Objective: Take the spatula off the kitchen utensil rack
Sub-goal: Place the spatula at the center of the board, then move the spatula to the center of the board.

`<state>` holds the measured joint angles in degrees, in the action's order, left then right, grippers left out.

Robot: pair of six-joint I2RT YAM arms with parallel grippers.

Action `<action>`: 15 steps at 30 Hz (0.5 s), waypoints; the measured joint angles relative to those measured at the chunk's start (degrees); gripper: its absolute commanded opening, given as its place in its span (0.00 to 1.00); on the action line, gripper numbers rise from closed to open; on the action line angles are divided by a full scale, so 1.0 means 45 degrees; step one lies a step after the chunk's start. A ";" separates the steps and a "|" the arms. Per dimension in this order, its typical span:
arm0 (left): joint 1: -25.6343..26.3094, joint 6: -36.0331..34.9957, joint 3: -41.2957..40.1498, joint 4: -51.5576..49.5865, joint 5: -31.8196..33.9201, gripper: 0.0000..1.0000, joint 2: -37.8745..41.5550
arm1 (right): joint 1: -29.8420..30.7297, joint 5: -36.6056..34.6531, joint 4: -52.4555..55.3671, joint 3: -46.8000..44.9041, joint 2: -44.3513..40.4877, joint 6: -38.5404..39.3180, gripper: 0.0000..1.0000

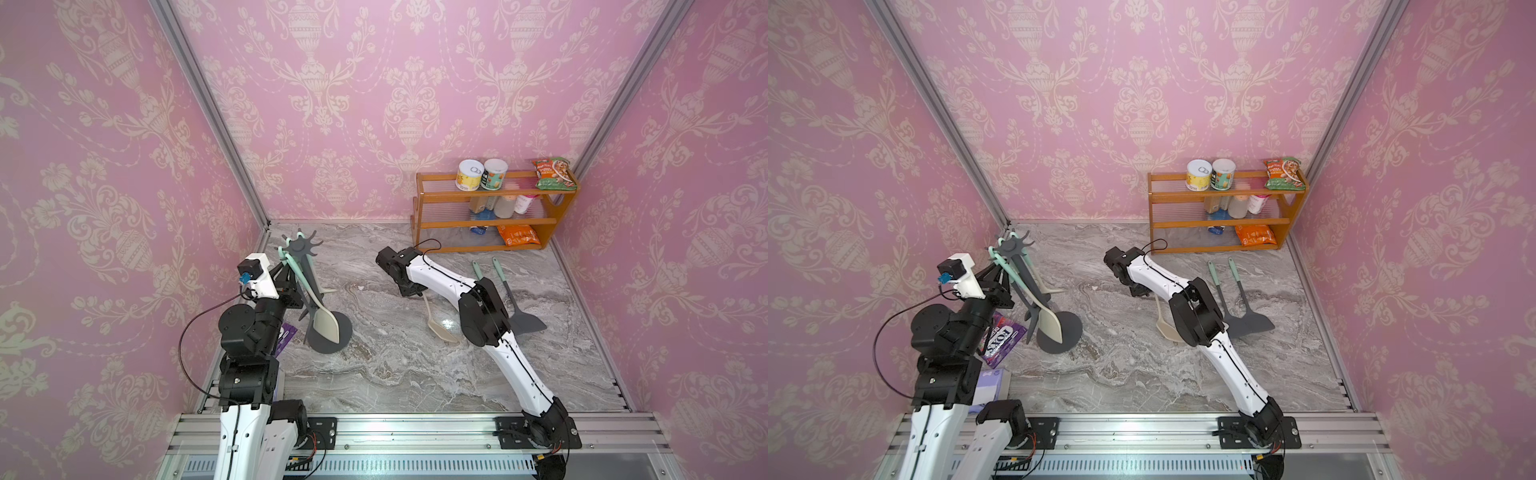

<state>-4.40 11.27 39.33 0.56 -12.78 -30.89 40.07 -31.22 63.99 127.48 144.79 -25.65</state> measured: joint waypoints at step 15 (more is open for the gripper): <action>0.0005 0.0000 0.0000 0.0000 0.0005 0.00 -0.0010 | -0.0957 0.3055 -0.3133 -0.3274 -0.2055 -0.0136 0.29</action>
<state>-4.38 11.27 39.33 0.56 -12.75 -30.94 35.77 -17.47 49.89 112.75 135.55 -26.26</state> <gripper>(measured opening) 0.159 0.305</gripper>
